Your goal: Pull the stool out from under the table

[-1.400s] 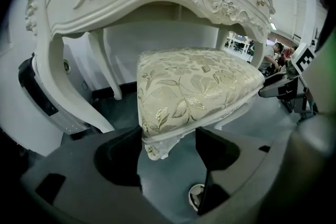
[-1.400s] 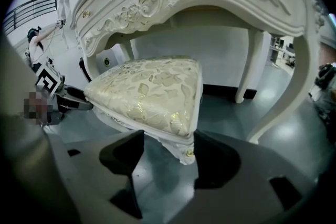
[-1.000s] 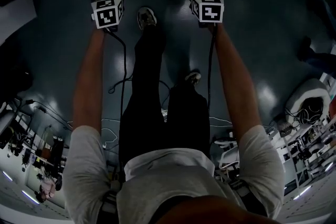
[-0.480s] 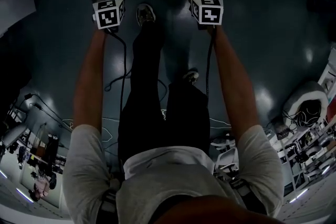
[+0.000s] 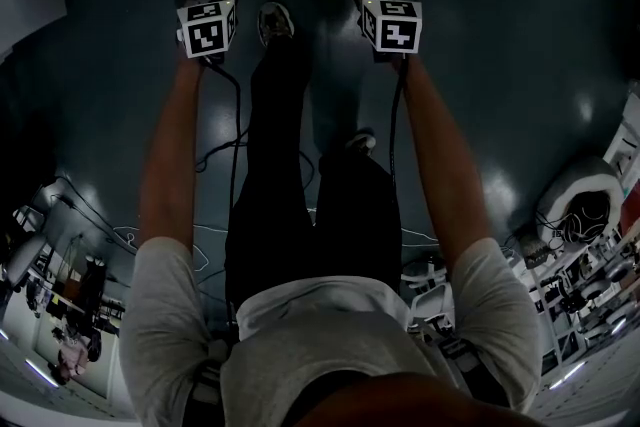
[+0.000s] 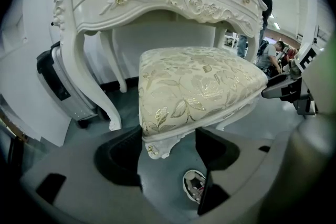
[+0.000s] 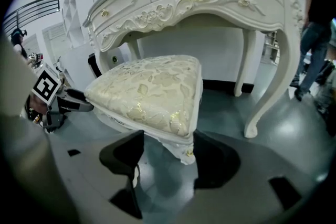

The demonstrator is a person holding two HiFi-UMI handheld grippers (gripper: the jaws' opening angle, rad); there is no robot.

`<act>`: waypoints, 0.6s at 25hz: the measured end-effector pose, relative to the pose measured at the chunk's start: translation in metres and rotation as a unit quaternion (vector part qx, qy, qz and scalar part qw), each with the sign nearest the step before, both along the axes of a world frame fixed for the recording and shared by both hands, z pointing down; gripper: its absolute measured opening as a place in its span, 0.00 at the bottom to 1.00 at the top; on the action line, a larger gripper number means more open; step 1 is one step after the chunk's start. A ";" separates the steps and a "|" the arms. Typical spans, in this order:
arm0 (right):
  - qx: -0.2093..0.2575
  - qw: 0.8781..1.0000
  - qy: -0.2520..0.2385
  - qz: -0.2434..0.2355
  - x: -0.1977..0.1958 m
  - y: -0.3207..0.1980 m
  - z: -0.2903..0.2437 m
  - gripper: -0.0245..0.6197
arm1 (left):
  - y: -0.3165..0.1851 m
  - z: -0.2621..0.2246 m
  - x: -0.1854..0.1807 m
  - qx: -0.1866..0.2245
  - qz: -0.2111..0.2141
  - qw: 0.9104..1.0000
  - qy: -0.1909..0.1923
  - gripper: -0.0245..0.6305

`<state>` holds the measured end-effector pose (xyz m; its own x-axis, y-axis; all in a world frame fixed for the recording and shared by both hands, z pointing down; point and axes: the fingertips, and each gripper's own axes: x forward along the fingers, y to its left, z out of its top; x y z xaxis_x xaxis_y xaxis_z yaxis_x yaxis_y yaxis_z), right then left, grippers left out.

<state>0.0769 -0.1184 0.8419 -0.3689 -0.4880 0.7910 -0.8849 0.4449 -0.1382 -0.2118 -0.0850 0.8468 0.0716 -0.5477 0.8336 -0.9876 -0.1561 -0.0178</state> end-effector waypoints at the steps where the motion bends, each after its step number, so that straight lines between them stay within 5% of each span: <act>1: 0.000 1.000 0.000 0.000 0.000 0.002 0.000 0.51 | 0.002 0.000 0.000 0.000 -0.001 1.000 0.000 0.52; 15: -0.009 1.000 0.003 -0.003 0.003 0.025 0.006 0.51 | 0.030 0.007 0.004 -0.008 -0.011 1.000 0.000 0.52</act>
